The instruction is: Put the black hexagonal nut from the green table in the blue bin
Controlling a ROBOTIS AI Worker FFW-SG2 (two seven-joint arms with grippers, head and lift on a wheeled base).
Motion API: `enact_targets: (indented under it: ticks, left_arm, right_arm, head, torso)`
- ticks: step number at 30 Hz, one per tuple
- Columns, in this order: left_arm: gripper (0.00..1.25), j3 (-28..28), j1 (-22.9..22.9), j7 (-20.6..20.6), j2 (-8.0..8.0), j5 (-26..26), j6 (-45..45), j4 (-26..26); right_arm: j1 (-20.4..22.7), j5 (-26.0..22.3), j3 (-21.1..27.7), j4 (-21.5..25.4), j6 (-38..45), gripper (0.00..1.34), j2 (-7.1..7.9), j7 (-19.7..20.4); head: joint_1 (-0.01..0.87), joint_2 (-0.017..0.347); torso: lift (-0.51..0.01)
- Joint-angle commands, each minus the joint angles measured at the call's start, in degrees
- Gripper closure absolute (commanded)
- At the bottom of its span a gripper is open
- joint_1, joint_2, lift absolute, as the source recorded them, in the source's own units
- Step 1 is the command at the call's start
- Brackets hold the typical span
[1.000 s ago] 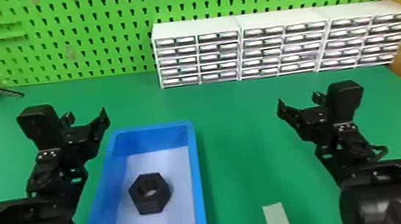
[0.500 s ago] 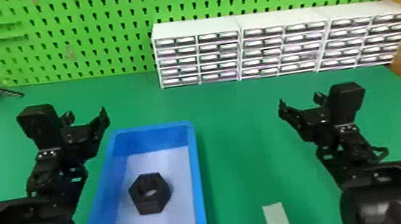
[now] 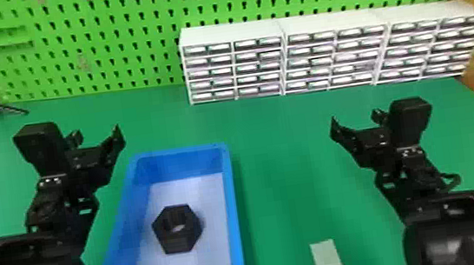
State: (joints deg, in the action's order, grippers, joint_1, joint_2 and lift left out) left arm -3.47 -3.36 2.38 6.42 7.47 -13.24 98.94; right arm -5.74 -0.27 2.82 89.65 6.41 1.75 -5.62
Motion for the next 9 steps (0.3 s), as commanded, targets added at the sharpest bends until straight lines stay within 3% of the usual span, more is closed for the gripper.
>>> enact_targets:
  ticks: [1, 9]
  left_arm:
    - [0.47, 0.05, 0.02, -0.01, 0.00, 0.00, -0.03, 0.02]
    - [0.47, 0.22, -0.06, -0.01, 0.00, 0.00, -0.03, 0.02]
  right_arm:
    - [0.03, 0.00, 0.08, 0.00, 0.00, 0.35, -0.08, 0.00]
    - [0.03, 0.00, 0.17, 0.00, 0.00, 0.35, -0.08, 0.00]
  head:
    - [0.686, 0.028]
    - [0.686, 0.028]
  torso:
    - [-0.096]
    - [-0.096]
